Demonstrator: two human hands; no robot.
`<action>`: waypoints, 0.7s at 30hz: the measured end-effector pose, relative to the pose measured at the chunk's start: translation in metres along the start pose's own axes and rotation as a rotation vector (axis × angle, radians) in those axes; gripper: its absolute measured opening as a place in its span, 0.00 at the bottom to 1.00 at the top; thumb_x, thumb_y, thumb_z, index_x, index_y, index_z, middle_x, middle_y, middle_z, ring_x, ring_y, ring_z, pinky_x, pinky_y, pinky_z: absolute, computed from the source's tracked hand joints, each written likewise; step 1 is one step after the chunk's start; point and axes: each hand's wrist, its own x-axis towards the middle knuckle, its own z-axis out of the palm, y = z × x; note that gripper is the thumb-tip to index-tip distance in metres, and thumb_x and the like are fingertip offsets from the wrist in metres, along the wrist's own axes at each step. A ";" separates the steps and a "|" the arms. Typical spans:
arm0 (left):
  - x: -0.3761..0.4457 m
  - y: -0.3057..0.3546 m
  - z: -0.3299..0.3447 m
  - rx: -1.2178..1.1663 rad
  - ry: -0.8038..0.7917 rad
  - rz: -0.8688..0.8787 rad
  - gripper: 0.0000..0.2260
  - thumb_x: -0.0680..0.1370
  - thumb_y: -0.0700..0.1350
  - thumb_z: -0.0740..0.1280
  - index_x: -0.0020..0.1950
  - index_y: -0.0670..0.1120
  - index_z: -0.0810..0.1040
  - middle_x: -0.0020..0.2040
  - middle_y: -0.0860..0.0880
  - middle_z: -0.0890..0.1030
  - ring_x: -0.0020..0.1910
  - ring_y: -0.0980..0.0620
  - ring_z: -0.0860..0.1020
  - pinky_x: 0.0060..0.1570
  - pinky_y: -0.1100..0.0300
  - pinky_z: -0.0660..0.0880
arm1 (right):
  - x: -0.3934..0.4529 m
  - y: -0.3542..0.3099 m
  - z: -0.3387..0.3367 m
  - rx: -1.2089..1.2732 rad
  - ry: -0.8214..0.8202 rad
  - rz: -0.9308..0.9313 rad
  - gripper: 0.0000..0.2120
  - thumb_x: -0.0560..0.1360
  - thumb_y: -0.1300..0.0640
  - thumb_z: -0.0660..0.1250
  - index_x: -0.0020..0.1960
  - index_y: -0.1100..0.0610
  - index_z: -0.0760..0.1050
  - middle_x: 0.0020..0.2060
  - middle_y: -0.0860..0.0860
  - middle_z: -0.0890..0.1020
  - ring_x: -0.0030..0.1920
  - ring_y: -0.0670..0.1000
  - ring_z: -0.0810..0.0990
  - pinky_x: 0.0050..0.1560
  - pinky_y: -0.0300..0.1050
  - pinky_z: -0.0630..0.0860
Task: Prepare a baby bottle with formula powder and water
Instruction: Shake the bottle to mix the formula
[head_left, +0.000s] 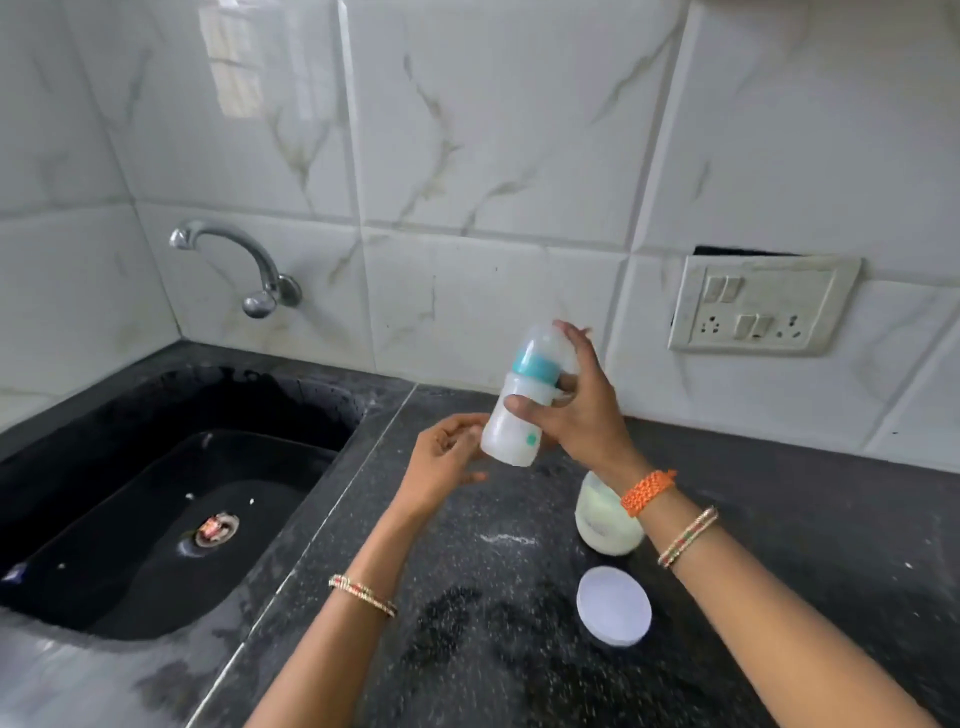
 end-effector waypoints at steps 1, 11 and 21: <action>0.000 0.004 0.002 -0.016 -0.048 -0.045 0.08 0.81 0.45 0.58 0.54 0.51 0.78 0.51 0.45 0.83 0.45 0.52 0.83 0.43 0.53 0.81 | -0.002 0.002 0.001 0.019 0.066 0.011 0.43 0.65 0.60 0.78 0.72 0.50 0.58 0.62 0.47 0.74 0.50 0.46 0.81 0.48 0.41 0.80; -0.007 -0.012 0.022 -0.579 -0.128 -0.154 0.16 0.79 0.48 0.61 0.63 0.43 0.66 0.54 0.39 0.78 0.43 0.49 0.83 0.41 0.61 0.81 | -0.007 0.006 -0.009 0.022 -0.134 0.243 0.44 0.69 0.50 0.75 0.72 0.40 0.49 0.65 0.53 0.70 0.58 0.52 0.78 0.51 0.62 0.80; 0.001 -0.006 0.021 -0.335 -0.175 0.019 0.27 0.70 0.47 0.74 0.67 0.53 0.69 0.65 0.48 0.76 0.61 0.47 0.78 0.51 0.49 0.79 | 0.018 -0.024 -0.028 0.458 0.660 0.065 0.48 0.64 0.54 0.78 0.74 0.49 0.50 0.60 0.50 0.73 0.56 0.55 0.79 0.48 0.61 0.81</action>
